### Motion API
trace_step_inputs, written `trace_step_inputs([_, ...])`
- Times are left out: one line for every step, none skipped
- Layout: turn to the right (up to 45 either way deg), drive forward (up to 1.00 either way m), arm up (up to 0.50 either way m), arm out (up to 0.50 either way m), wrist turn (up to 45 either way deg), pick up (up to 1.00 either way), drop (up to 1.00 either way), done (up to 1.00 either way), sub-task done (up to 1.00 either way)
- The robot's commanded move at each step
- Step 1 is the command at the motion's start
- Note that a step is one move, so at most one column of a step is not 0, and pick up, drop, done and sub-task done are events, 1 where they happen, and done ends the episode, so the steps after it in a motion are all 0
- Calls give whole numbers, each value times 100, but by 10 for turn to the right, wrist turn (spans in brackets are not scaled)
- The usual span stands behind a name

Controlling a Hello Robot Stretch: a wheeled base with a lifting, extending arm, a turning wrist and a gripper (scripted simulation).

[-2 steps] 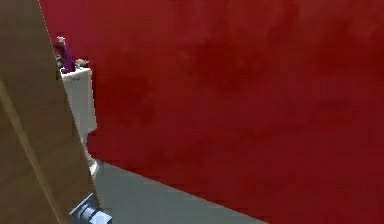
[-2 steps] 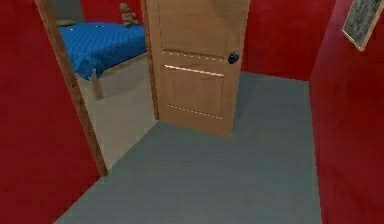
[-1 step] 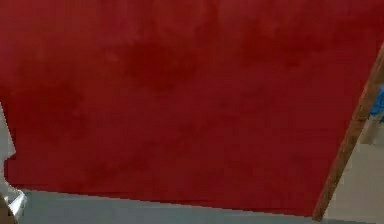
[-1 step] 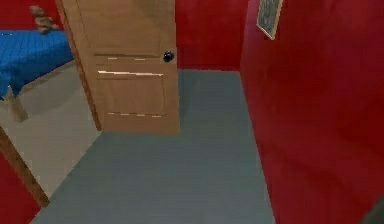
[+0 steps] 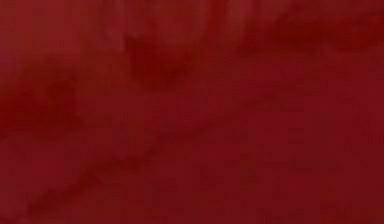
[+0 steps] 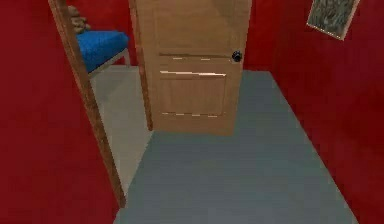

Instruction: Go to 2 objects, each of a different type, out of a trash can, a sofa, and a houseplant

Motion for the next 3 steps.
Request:
trace_step_inputs([-450,0,0,0,0,0,0,0,0])
trace_step_inputs([-270,0,0,0,0,0,0,0,0])
trace_step_inputs([0,25,0,0,0,0,0,0,0])
